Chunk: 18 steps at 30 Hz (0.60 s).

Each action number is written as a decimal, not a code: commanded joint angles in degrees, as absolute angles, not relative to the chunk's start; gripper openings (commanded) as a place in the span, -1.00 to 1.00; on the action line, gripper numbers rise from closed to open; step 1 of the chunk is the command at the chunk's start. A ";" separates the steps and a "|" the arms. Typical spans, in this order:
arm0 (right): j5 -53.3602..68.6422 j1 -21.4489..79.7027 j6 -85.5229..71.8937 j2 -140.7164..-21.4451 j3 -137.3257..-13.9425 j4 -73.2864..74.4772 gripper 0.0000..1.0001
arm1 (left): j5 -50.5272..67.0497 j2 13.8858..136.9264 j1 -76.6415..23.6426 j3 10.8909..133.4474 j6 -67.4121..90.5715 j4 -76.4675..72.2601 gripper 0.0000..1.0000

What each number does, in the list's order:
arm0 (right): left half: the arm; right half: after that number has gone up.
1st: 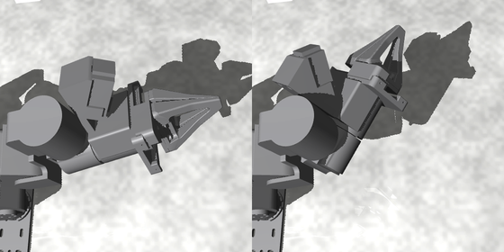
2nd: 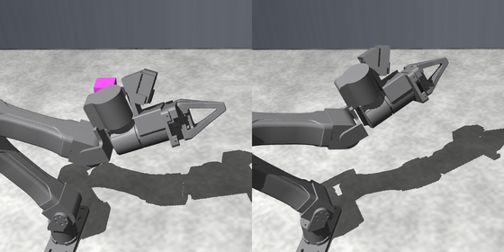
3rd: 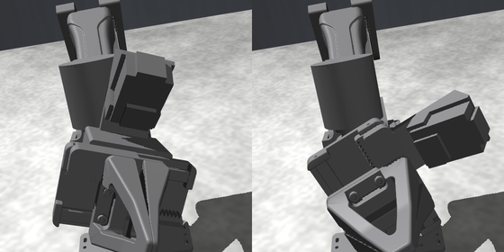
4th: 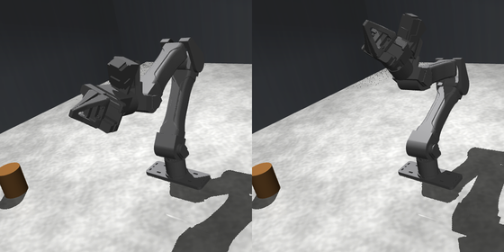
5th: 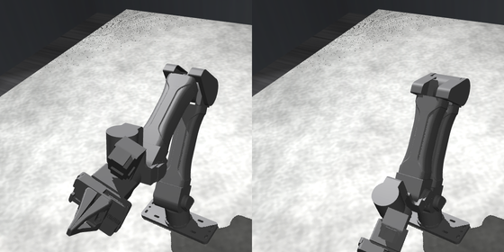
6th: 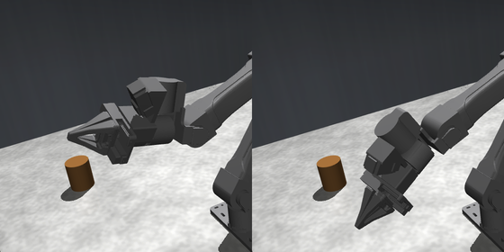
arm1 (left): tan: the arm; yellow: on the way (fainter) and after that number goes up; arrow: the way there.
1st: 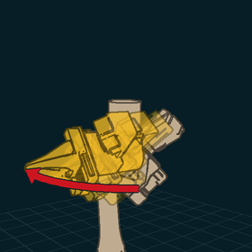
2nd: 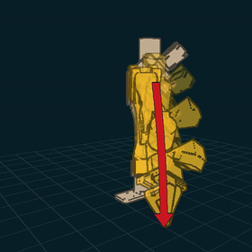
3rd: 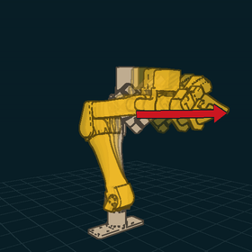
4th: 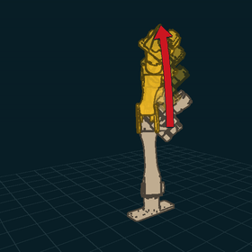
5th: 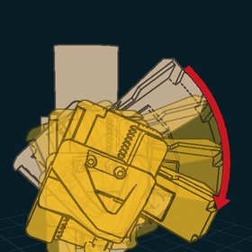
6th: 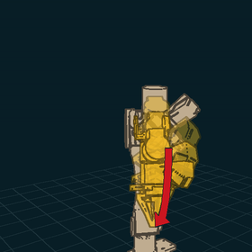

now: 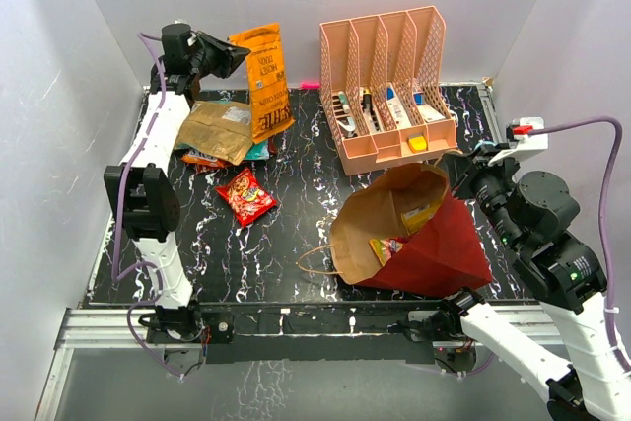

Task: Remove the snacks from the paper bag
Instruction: Place the snack at the center of the board.

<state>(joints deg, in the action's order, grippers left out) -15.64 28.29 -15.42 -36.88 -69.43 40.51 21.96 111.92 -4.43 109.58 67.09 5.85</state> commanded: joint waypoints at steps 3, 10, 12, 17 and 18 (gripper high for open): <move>-14.43 28.30 -17.11 -37.97 -69.34 35.01 -0.85 | 23.14 108.72 -4.61 106.74 72.43 -2.73 -1.00; -14.55 28.30 -17.25 -37.98 -70.35 35.77 -0.85 | 25.07 104.93 6.08 85.62 80.40 -16.58 -1.00; -14.55 28.29 -17.23 -37.81 -70.45 35.58 -0.85 | 24.26 103.99 9.76 79.50 80.25 -18.23 -1.00; -13.49 28.30 -17.43 -38.46 -69.94 34.82 -0.85 | 23.71 106.34 14.50 69.89 76.63 -20.48 -1.00; -13.07 28.30 -17.54 -38.74 -69.94 34.75 -0.85 | 23.22 106.76 14.77 68.82 75.31 -20.13 -1.00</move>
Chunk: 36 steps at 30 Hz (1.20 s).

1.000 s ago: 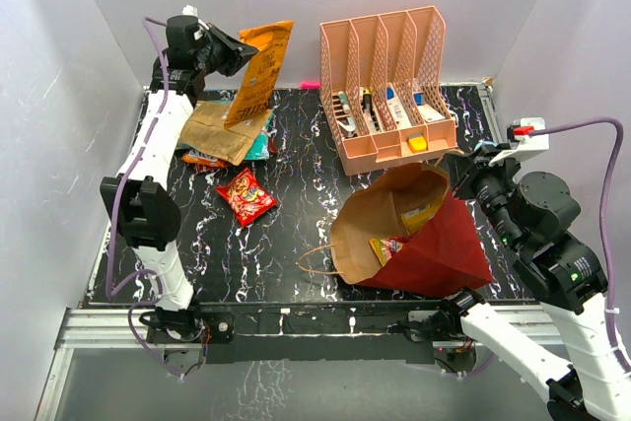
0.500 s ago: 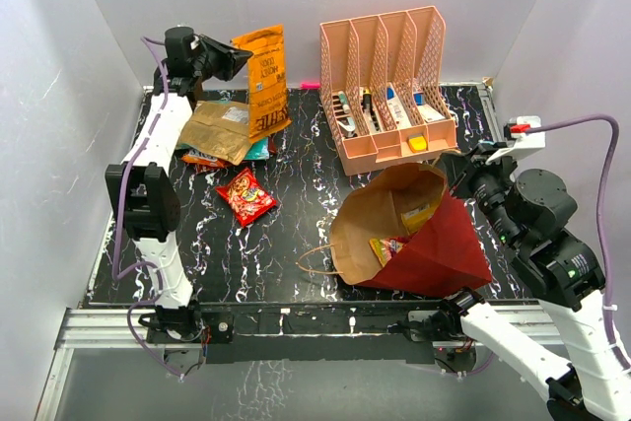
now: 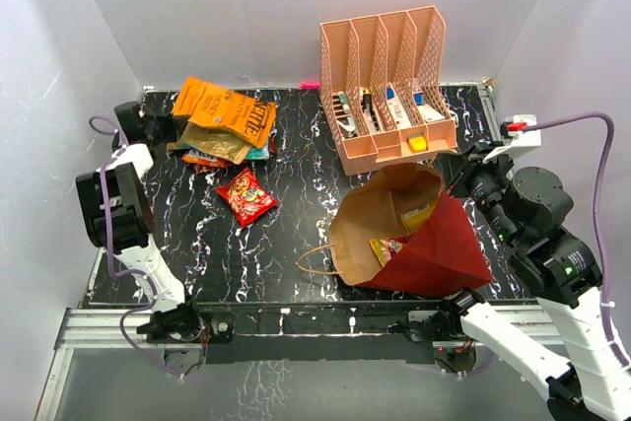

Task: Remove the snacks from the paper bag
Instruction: Place the snack at the center of the board.

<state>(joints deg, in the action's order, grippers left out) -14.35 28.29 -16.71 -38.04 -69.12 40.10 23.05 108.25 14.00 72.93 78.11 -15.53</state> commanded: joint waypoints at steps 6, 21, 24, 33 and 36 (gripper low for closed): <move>-12.48 28.29 -17.65 -39.62 -70.84 35.44 -0.85 | 21.02 105.95 15.21 65.32 67.94 -17.70 -1.00; -16.84 28.26 -4.37 -40.74 -70.89 32.83 -0.85 | 21.19 102.89 17.13 64.34 58.25 -11.48 -0.30; -23.00 28.34 2.31 -39.92 -71.55 32.29 -0.85 | 21.84 100.95 17.23 64.10 56.06 -10.12 -0.03; -36.80 28.39 19.24 -42.94 -71.98 26.09 -0.85 | 22.52 87.45 14.41 56.34 53.84 -8.20 0.83; -37.60 28.39 26.18 -42.31 -70.78 22.96 -0.85 | 21.12 81.91 10.32 55.81 50.76 -4.56 0.87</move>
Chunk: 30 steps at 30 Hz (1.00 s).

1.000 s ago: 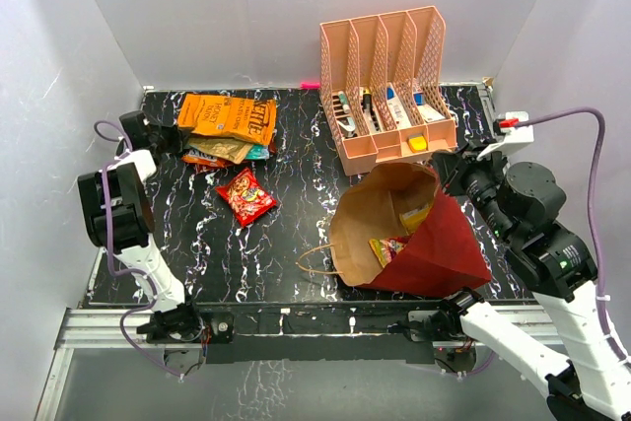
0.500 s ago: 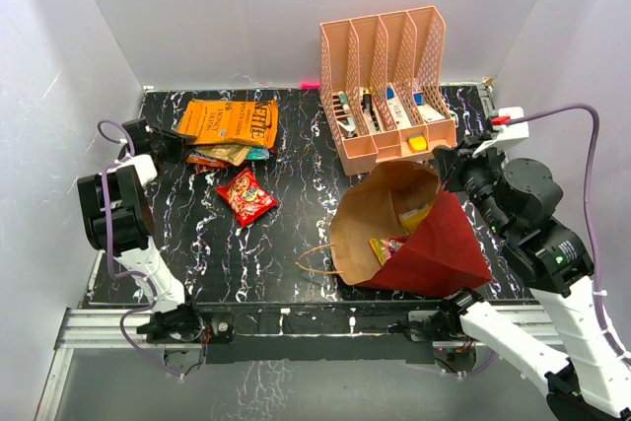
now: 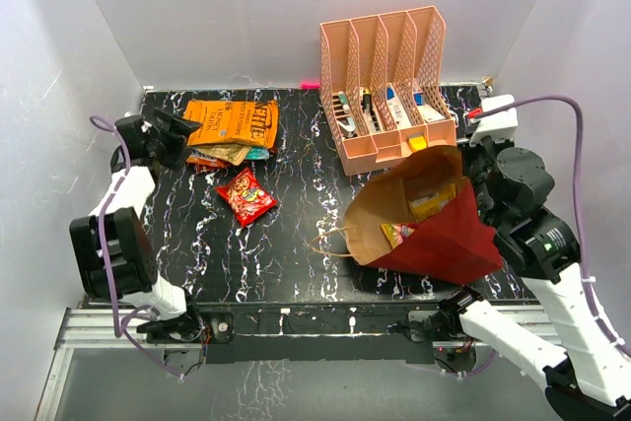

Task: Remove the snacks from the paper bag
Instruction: Place the snack at the center of the board.

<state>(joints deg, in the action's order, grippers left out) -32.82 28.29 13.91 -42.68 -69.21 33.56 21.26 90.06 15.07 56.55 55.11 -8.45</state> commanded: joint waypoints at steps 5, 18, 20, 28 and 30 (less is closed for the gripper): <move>-36.84 28.66 37.88 -42.10 -73.45 21.66 -0.85 | 19.24 73.76 2.05 54.24 46.84 -1.02 0.89; 4.07 44.47 45.38 -47.43 -78.57 43.14 -0.85 | 25.72 63.59 -9.22 53.08 42.71 6.69 0.89; 11.25 44.49 40.79 -47.51 -73.70 42.46 -0.85 | 26.33 61.66 -9.68 52.85 41.51 8.86 0.89; 17.13 44.49 14.60 -38.66 -52.77 24.32 -0.85 | 28.94 54.98 -11.58 50.90 39.37 13.47 0.89; 14.86 44.50 9.83 -35.46 -51.07 23.87 -0.85 | 30.92 53.57 -12.26 50.13 39.72 12.62 0.88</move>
